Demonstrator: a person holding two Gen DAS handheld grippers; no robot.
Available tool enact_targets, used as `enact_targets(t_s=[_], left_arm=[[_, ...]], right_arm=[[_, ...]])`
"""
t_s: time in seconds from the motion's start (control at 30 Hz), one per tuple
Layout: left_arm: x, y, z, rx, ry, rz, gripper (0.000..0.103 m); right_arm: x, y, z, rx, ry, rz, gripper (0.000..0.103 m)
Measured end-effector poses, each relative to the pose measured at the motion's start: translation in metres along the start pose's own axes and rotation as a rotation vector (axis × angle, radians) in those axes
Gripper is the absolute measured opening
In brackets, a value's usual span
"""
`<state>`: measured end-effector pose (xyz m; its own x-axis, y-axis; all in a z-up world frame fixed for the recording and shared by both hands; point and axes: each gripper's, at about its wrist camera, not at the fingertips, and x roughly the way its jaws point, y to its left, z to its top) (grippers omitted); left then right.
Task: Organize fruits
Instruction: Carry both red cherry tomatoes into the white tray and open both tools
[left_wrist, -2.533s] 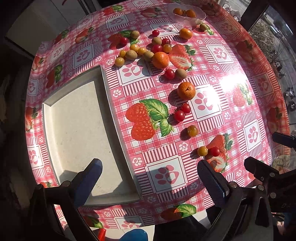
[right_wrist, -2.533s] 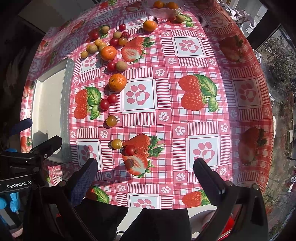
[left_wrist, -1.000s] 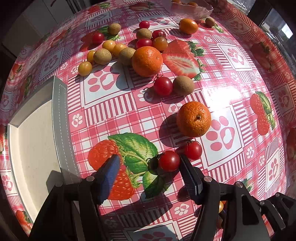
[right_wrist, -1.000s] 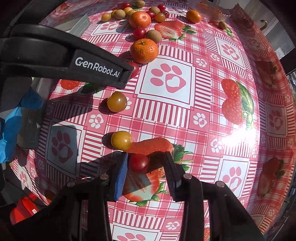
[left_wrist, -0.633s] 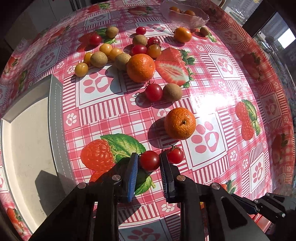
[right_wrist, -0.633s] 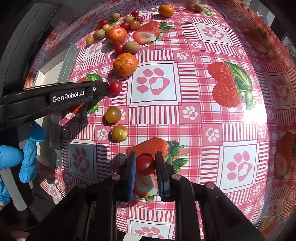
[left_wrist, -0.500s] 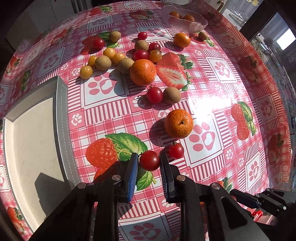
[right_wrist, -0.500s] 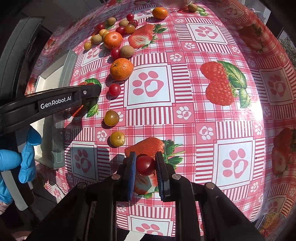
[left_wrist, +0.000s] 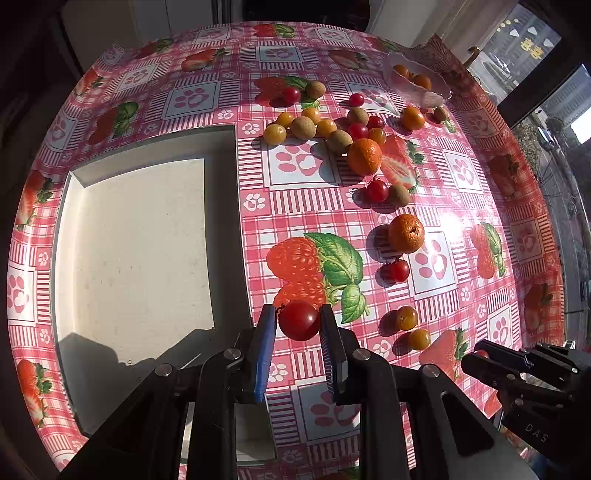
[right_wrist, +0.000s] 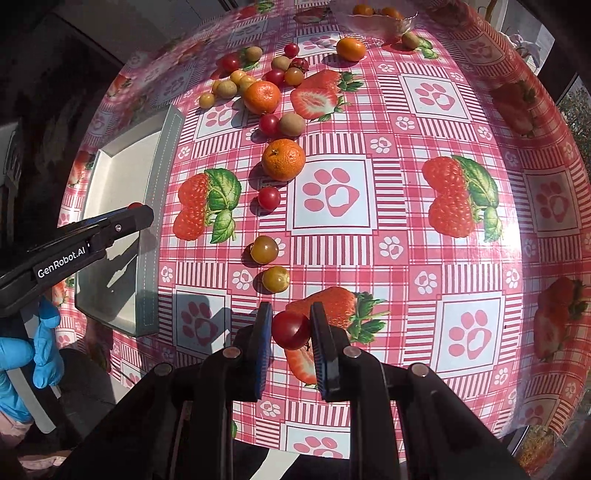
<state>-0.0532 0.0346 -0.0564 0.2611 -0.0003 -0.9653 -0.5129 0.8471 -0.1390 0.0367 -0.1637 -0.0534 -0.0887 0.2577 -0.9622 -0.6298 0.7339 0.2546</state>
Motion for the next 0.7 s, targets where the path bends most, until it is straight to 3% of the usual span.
enact_targets(t_s=[0.4, 0.7], left_arm=[[-0.017, 0.085, -0.023, -0.141, -0.029, 0.075, 0.025], [0.005, 0.132, -0.051, -0.174, 0.044, 0.141, 0.025]], right_arm=[[0.011, 0.104, 0.039, -0.203, -0.001, 0.058, 0.023], [0.063, 0.188, 0.046, -0.325, 0.107, 0.113, 0.023]])
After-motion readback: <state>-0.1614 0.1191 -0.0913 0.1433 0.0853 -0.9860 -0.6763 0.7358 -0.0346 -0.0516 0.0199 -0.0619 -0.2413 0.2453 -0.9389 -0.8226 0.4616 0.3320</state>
